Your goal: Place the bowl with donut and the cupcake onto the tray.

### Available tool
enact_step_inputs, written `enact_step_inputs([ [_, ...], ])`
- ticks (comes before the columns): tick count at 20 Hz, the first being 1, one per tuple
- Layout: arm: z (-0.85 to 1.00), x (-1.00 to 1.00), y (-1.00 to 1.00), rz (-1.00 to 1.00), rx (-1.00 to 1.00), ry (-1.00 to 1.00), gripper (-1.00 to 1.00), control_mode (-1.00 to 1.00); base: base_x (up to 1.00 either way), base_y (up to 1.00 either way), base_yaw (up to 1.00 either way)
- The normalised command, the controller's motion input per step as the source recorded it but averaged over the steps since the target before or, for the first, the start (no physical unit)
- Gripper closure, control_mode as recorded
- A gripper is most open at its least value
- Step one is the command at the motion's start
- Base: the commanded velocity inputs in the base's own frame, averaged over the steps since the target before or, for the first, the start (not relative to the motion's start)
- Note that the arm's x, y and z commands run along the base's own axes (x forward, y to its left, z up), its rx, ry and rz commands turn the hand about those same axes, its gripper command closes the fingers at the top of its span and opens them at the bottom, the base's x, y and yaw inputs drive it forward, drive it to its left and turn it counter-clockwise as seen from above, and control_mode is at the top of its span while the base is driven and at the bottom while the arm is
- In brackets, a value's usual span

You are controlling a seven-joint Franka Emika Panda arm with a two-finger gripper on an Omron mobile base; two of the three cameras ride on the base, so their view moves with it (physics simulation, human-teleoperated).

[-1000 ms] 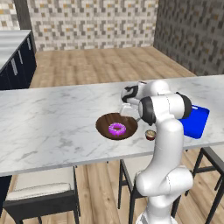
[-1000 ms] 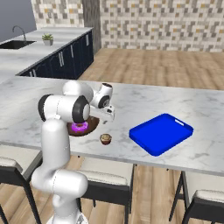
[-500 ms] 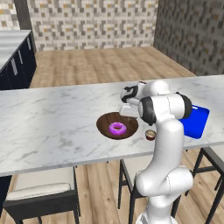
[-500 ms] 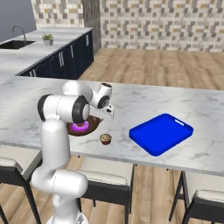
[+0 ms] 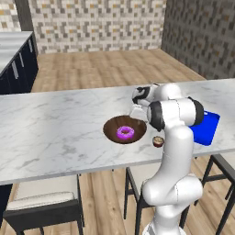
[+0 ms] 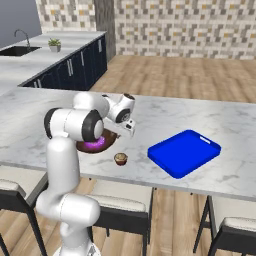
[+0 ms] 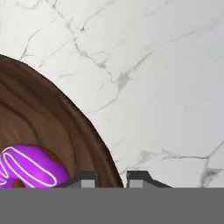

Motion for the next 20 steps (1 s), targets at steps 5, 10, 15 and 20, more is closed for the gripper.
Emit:
enact_step_inputs([
  [5, 0.49, 0.06, -0.28, -0.08, 0.22, 0.16, 1.0, -1.0, 0.0, 0.0, 0.0],
  [10, 0.41, -0.02, -0.53, -0.06, 0.27, 0.01, 1.0, -1.0, 0.0, 0.0, 0.0],
  [15, 0.28, -0.08, -0.63, -0.11, 0.2, -0.04, 1.0, -1.0, 0.0, 0.0, 0.0],
  [20, 0.2, -0.11, -0.62, -0.15, 0.0, -0.06, 1.0, -1.0, 0.0, 0.0, 0.0],
])
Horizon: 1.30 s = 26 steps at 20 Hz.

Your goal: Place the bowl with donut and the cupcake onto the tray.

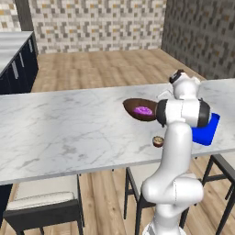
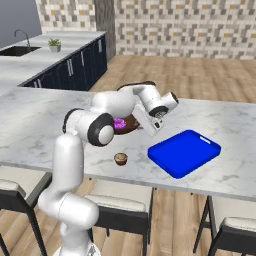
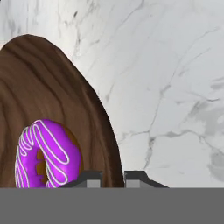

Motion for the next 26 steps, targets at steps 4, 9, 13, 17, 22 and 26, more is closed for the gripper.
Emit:
enact_step_inputs([
  [4, 0.45, -0.07, -0.48, -0.02, -0.14, -0.07, 1.0, -1.0, 0.0, 0.0, 0.0],
  [9, 0.33, -0.07, -0.46, 0.02, -0.11, -0.03, 1.0, -1.0, 0.0, 0.0, 0.0],
  [13, 0.25, -0.07, -0.62, 0.0, -0.07, 0.0, 1.0, -1.0, 0.0, 0.0, 0.0],
  [17, -0.1, 0.0, -0.64, -0.01, 0.0, 0.01, 1.0, -1.0, 0.0, 0.0, 0.0],
  [22, -0.04, 0.0, -0.77, -0.18, 0.1, 0.01, 1.0, -1.0, 0.0, 0.0, 0.0],
  [26, 0.0, 0.0, -0.86, -0.2, 0.09, 0.01, 1.0, -1.0, 0.0, 0.0, 0.0],
])
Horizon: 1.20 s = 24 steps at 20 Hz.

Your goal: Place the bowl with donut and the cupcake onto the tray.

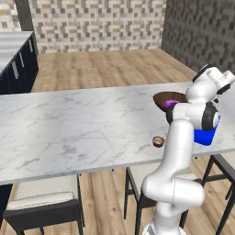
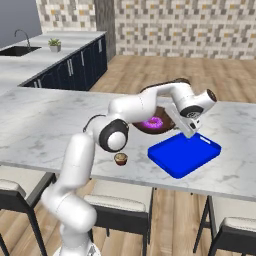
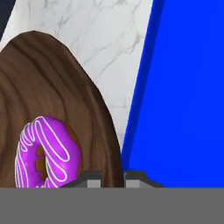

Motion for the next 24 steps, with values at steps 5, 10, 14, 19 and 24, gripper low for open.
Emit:
enact_step_inputs([
  [5, 0.0, 0.0, -0.85, -0.16, 0.04, 0.01, 1.0, -1.0, 0.0, 0.0, 0.0],
  [10, -0.01, -0.01, -0.84, -0.2, 0.02, 0.2, 1.0, -1.0, 0.0, 0.0, 0.0],
  [14, -0.06, -0.12, -0.78, -0.19, 0.02, 0.22, 1.0, -1.0, 0.0, 0.0, 0.0],
  [19, -0.21, -0.02, -0.56, -0.15, 0.0, 0.08, 1.0, -1.0, 0.0, 0.0, 0.0],
  [24, -0.39, 0.0, -0.4, -0.1, 0.0, -0.03, 1.0, -1.0, 0.0, 0.0, 0.0],
])
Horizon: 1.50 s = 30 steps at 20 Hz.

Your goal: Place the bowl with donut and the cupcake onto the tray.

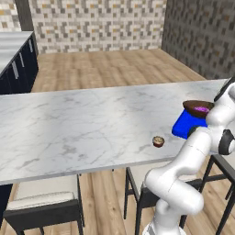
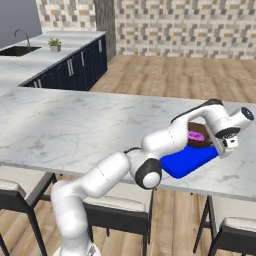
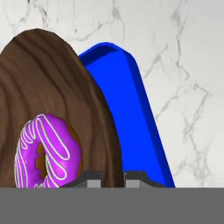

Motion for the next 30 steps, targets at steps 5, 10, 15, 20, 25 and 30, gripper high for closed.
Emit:
enact_step_inputs([
  [5, -0.32, 0.0, -0.25, -0.06, 0.0, 0.02, 1.0, -1.0, 0.0, 0.0, 0.0],
  [10, -0.03, 0.02, -0.02, -0.02, 0.0, -0.03, 1.0, -1.0, 0.0, 0.0, 0.0],
  [15, 0.0, 0.0, 0.0, 0.0, 0.0, -0.04, 1.0, -1.0, 0.0, 0.0, 0.0],
  [20, 0.0, 0.0, 0.0, 0.0, 0.0, -0.01, -1.0, -1.0, 0.0, 0.0, 0.0],
  [25, 0.01, 0.01, -0.01, 0.0, 0.0, 0.0, -1.0, -1.0, 0.0, 0.0, 0.0],
  [30, 0.03, 0.0, -0.08, 0.01, 0.0, 0.0, -1.0, -1.0, 0.0, 0.0, 0.0],
])
